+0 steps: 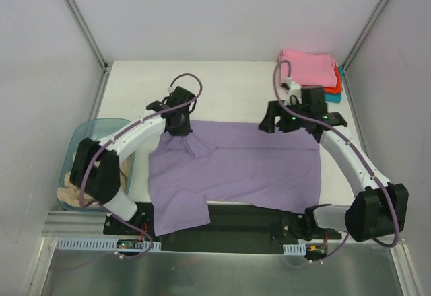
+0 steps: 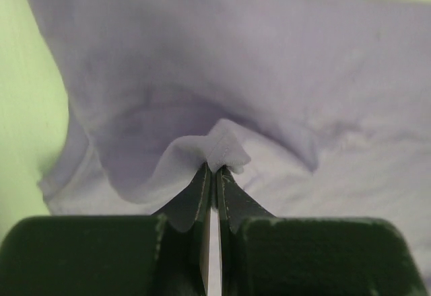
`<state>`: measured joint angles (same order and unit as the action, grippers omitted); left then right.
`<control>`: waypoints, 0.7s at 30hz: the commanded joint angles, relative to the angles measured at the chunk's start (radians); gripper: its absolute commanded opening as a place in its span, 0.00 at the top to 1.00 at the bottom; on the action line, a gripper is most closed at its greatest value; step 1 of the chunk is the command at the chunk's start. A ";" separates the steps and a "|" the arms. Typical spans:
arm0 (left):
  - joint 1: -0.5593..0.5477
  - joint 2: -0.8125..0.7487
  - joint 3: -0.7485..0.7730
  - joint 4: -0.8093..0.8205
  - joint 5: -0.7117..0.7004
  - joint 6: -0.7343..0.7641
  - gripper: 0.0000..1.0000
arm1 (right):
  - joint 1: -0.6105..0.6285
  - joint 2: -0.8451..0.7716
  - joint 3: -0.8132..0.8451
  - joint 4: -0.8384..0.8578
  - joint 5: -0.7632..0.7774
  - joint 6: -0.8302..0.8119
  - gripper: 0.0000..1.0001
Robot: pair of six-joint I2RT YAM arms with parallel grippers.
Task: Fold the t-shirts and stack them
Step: Fold the flattened tshirt in 1/3 of the way
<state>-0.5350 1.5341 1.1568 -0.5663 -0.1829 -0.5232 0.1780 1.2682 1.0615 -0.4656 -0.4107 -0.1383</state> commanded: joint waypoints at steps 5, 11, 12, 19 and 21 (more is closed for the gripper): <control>0.124 0.225 0.141 0.057 0.124 0.086 1.00 | 0.513 0.190 -0.038 0.385 -0.031 0.074 0.24; 0.210 0.248 0.047 0.152 0.322 0.071 1.00 | 0.730 0.413 0.041 0.571 0.127 0.037 0.31; 0.214 0.244 0.032 0.167 0.341 0.072 1.00 | 0.739 0.456 0.046 0.597 0.165 0.028 0.32; 0.253 0.235 -0.029 0.212 0.407 0.060 1.00 | 0.778 0.632 0.172 0.637 0.260 0.019 0.46; 0.262 0.235 -0.034 0.218 0.422 0.058 1.00 | 0.788 0.675 0.193 0.637 0.305 0.020 0.46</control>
<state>-0.2893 1.7863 1.1374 -0.3843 0.1699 -0.4610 0.9501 1.8847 1.1847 0.0952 -0.2104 -0.1047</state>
